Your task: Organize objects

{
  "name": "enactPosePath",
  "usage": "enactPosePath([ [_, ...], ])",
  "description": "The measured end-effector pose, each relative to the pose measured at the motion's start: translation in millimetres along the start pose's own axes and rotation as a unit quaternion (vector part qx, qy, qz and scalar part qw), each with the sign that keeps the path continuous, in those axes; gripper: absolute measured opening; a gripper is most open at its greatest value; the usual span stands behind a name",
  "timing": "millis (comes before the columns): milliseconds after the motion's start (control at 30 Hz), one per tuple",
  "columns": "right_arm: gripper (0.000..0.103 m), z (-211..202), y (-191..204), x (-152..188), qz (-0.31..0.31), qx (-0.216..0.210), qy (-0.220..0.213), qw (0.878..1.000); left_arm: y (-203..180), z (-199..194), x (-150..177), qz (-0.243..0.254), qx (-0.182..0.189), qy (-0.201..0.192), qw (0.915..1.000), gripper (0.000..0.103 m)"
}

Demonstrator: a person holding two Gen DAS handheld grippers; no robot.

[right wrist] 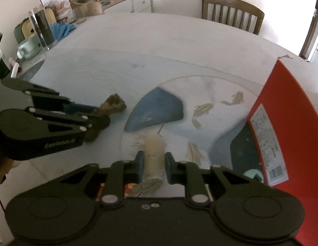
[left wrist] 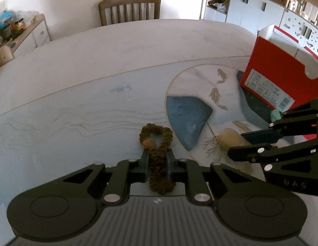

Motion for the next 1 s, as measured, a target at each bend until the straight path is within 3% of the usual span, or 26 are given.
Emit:
enactPosePath([
  [333,0.019,-52,-10,-11,0.019,-0.021,-0.044,0.999,-17,-47,-25,-0.010,0.009,-0.037,0.9992,0.015],
  [567,0.019,-95,-31,-20,0.030,-0.010,-0.079,0.996,-35,-80,-57,-0.013,0.013,-0.066,0.9976,0.015],
  [1000,0.019,-162,-104,-21,0.048,0.011,-0.141,0.989,-119,-95,-109,0.012,0.031,-0.100,0.9944,0.015],
])
Point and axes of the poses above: each gripper's, at about its wrist camera, not at the fingertips, and z roughly the way its jaws point, y to its left, x to its underside, the point moved 4 cm from there along z, roughly the way its jaws point, and after that the axes turned 7 degrees about z, right-handed, at the moved point
